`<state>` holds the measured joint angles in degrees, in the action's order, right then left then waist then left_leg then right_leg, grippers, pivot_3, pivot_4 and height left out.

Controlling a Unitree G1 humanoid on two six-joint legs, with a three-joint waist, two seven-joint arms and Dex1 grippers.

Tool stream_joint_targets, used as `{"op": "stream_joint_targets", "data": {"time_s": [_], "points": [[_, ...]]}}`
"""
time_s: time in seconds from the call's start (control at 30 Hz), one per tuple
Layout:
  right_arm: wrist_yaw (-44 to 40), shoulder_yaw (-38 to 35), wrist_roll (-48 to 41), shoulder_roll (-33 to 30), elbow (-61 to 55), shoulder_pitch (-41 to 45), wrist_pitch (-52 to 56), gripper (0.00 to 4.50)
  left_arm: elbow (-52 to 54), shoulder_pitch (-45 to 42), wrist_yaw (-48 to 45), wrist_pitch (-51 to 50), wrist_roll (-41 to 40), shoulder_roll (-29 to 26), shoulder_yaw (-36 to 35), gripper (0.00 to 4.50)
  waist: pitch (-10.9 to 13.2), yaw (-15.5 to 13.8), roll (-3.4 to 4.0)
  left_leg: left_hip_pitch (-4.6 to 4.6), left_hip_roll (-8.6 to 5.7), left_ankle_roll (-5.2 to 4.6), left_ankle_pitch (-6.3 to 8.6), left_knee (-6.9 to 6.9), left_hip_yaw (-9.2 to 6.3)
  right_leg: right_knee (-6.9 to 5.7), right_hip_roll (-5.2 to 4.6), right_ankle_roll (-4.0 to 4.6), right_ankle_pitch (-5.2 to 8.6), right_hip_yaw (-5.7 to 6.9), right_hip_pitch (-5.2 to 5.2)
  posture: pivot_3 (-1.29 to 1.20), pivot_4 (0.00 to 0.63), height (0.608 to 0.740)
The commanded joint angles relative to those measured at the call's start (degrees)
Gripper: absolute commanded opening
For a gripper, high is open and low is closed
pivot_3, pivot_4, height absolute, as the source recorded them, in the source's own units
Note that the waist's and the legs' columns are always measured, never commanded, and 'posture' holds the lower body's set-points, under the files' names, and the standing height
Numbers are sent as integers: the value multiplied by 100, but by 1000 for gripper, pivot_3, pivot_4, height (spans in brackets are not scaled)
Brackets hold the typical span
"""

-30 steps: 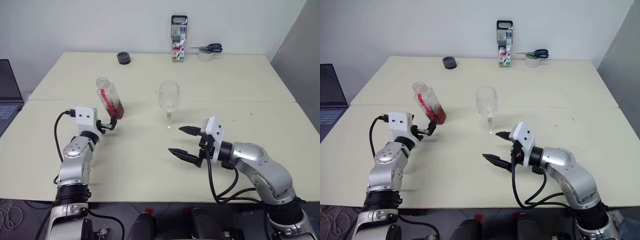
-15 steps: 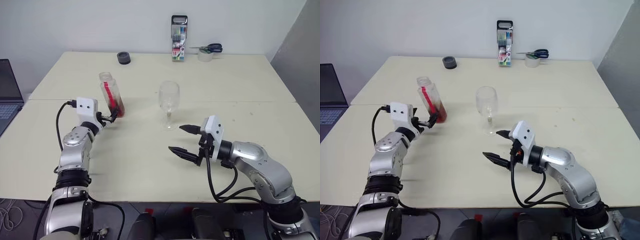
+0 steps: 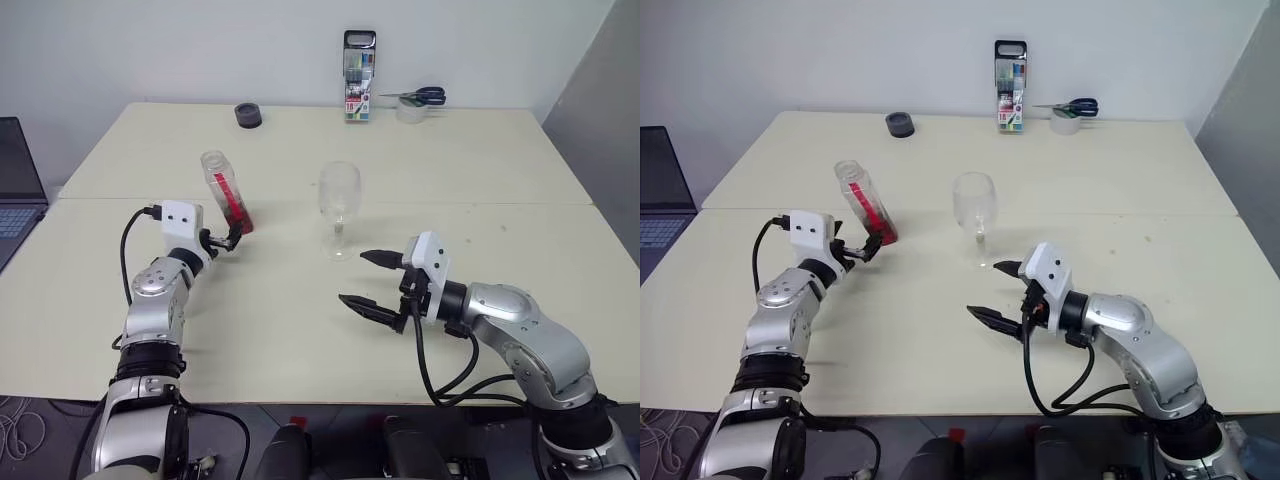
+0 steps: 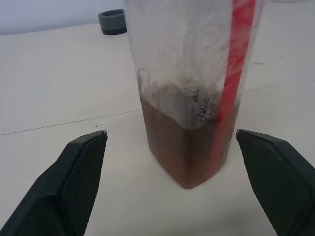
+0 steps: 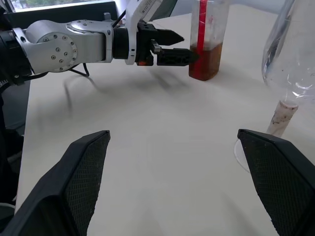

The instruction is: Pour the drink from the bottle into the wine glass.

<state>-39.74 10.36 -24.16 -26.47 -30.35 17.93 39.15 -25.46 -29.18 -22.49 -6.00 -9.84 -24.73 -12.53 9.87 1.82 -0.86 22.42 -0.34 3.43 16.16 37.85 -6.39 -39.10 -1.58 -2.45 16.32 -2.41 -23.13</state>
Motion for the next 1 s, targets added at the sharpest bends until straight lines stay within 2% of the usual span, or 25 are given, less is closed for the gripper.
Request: {"op": "stream_joint_targets", "data": {"time_s": [0.03, 0.27, 1.0], "points": [[-47, -57, -135, -78, -250, -10, -2, 4435, 505, 81, 141, -38, 15, 98, 76, 4500, 0, -1, 0, 1, -1, 0, 0, 0, 0, 0, -1, 0, 0, 0, -1, 0, 150, 740], [-75, -63, -198, -153, -247, -12, 17, 4435, 642, 143, 489, -67, 178, 257, 132, 4500, 0, 4, 0, 2, 0, 0, 0, 0, 0, -1, -1, 0, 0, 2, -3, 0, 150, 740], [-110, -61, -267, -281, -197, 46, 27, 4435, -269, -524, 1319, 378, 472, 750, 216, 4500, -1, -6, -2, 6, -4, 0, 0, 5, 1, 0, -3, -2, -1, 3, -2, 0, 150, 740]]}}
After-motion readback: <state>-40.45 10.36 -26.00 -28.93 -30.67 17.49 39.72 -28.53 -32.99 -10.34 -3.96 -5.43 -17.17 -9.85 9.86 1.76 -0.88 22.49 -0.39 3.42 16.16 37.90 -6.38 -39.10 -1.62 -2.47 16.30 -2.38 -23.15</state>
